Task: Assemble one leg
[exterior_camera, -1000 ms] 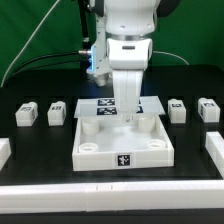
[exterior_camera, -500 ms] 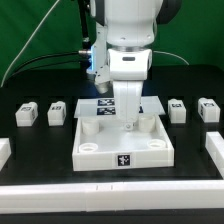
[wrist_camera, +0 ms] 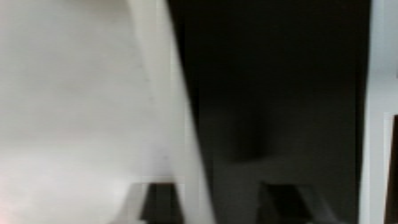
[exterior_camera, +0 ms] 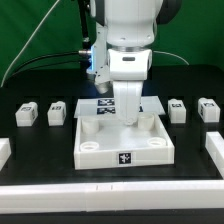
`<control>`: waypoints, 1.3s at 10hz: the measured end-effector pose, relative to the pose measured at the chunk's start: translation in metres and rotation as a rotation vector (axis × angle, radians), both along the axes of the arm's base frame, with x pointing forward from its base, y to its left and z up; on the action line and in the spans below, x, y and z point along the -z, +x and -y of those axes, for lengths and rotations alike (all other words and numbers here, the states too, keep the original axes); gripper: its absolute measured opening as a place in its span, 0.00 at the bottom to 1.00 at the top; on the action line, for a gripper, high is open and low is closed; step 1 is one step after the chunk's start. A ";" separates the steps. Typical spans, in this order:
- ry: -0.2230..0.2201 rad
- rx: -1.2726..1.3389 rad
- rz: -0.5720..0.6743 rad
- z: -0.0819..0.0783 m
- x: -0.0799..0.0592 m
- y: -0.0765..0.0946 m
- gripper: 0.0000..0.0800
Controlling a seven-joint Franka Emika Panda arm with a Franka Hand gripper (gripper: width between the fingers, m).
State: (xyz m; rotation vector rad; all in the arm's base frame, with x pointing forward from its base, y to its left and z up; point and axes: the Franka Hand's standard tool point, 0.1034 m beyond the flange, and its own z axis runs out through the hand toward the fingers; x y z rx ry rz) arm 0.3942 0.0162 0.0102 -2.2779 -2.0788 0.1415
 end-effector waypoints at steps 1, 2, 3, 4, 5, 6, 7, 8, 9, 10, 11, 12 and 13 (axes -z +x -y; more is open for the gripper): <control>0.002 0.002 0.009 0.000 -0.001 0.002 0.10; 0.002 0.003 0.011 0.000 -0.001 0.002 0.08; 0.002 0.003 0.011 0.000 -0.001 0.003 0.08; 0.002 0.003 0.011 0.000 -0.001 0.003 0.08; 0.002 0.003 0.011 0.000 -0.001 0.003 0.08; 0.002 0.003 0.011 0.000 -0.001 0.003 0.08; 0.002 0.003 0.012 0.000 -0.001 0.003 0.08; 0.002 0.003 0.012 0.000 -0.001 0.003 0.08; 0.002 -0.006 0.013 0.000 -0.001 0.006 0.08; 0.005 -0.014 0.024 -0.004 0.000 0.017 0.08; 0.009 -0.025 0.035 -0.011 -0.001 0.026 0.08; 0.015 -0.044 0.046 -0.024 -0.001 0.035 0.08; 0.021 -0.059 0.054 -0.034 -0.001 0.042 0.08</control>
Offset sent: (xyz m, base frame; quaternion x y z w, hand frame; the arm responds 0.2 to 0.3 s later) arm 0.0000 0.0000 0.0000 0.0000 0.0000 0.0000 1.0000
